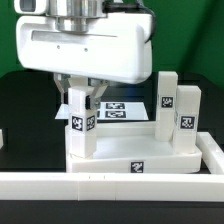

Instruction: Assemble desk

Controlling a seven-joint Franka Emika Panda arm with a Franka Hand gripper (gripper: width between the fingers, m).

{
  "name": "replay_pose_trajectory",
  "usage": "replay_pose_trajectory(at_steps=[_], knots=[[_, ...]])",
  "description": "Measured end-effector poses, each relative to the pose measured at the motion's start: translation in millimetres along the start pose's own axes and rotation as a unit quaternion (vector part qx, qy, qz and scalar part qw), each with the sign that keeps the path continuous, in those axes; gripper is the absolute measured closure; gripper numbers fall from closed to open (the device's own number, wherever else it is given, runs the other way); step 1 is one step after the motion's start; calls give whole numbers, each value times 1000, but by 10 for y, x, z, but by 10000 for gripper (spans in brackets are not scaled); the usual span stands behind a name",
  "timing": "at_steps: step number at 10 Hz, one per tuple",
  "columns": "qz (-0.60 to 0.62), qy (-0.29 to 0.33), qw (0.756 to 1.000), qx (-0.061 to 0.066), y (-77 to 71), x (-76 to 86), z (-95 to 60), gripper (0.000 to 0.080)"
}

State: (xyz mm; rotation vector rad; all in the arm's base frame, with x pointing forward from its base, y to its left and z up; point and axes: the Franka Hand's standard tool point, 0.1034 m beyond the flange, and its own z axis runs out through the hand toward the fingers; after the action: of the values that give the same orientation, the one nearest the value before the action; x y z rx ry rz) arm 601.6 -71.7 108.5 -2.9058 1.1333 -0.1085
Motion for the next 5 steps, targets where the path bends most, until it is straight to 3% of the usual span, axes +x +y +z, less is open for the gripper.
replay_pose_trajectory(at_steps=[3,5], knots=[[184,-2,983,20,32,0,27,509],[286,-4,958,21,36,10,28,509]])
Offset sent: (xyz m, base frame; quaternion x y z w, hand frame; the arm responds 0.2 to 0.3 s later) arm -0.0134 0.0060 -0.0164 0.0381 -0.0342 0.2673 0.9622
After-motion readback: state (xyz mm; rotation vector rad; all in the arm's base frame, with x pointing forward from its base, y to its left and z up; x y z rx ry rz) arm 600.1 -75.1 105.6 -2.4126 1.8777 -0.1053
